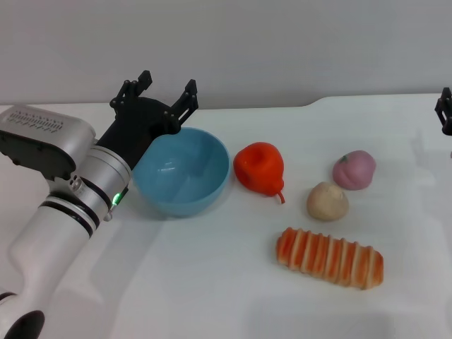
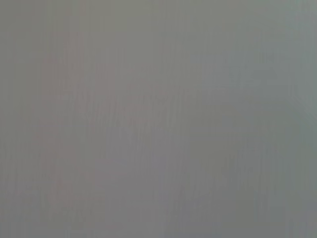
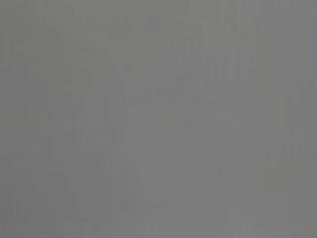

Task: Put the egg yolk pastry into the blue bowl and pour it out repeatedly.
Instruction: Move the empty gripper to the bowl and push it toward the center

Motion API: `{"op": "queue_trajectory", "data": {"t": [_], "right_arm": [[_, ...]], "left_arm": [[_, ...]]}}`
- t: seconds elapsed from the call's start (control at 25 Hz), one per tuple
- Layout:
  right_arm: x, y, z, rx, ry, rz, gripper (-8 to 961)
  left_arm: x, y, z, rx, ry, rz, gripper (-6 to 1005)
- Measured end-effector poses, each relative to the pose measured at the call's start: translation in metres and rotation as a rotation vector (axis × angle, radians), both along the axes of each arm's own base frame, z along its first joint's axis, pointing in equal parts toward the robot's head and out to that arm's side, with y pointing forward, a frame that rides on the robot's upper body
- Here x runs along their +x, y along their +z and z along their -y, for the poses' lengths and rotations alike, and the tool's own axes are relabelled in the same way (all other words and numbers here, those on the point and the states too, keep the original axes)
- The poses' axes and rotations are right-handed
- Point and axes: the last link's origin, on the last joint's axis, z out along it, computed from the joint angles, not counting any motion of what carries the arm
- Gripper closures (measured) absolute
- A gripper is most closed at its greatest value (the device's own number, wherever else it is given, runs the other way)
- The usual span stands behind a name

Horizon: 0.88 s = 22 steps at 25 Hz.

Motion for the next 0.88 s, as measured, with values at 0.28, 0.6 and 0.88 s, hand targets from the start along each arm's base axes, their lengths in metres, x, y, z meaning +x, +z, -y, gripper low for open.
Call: {"op": "queue_trajectory", "data": {"t": [0.28, 0.6, 0.88], "right_arm": [[-0.002, 0.0, -0.001, 0.001, 0.007, -0.004, 302], [0.0, 0.0, 0.001, 0.0, 0.001, -0.001, 302], [0.001, 0.0, 0.001, 0.0, -0.001, 0.0, 301]], "left_arm": [[0.0, -0.002, 0.0, -0.008, 0.007, -0.002, 183], [0.001, -0.001, -0.004, -0.022, 0.022, 0.001, 184], [0.009, 0.007, -0.021, -0.091, 0.089, 0.05, 183]]}}
